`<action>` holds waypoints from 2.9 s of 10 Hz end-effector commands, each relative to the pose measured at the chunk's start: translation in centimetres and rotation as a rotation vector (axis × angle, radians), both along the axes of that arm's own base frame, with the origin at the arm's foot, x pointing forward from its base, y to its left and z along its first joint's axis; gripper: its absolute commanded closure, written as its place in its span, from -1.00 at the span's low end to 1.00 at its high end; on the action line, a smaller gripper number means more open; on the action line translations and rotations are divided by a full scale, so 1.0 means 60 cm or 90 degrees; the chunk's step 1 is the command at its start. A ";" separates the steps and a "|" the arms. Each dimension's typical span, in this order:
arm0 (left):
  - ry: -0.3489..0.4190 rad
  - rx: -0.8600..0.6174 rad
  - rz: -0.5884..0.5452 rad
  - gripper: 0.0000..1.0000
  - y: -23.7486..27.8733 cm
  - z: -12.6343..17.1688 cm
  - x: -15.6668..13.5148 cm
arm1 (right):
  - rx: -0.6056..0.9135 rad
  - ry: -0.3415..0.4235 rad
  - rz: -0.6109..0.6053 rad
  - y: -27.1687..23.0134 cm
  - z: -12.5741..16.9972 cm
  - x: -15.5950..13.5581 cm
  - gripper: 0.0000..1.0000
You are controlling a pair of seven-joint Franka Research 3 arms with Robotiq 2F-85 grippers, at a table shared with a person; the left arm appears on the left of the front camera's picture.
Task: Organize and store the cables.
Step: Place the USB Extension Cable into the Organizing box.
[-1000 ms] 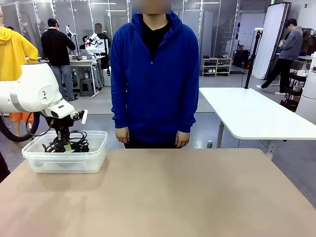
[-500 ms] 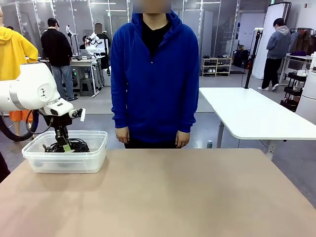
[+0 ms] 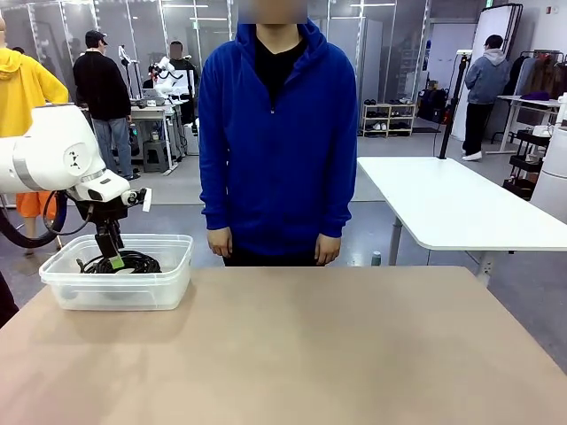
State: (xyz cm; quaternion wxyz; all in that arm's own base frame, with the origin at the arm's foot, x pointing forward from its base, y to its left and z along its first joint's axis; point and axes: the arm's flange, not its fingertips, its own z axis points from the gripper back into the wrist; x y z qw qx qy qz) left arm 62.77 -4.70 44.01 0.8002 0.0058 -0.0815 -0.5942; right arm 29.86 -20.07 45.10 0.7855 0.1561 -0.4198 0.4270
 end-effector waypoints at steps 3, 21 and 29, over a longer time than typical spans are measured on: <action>-0.004 0.011 0.023 -1.00 0.002 0.017 -0.003 | 0.000 -0.011 0.006 -0.003 -0.001 0.002 -1.00; -0.006 0.000 0.009 -1.00 0.001 0.011 -0.002 | 0.000 -0.011 0.006 -0.003 -0.001 0.002 -1.00; -0.006 0.000 0.009 -1.00 0.001 0.011 -0.002 | 0.000 -0.011 0.006 -0.003 -0.001 0.002 -1.00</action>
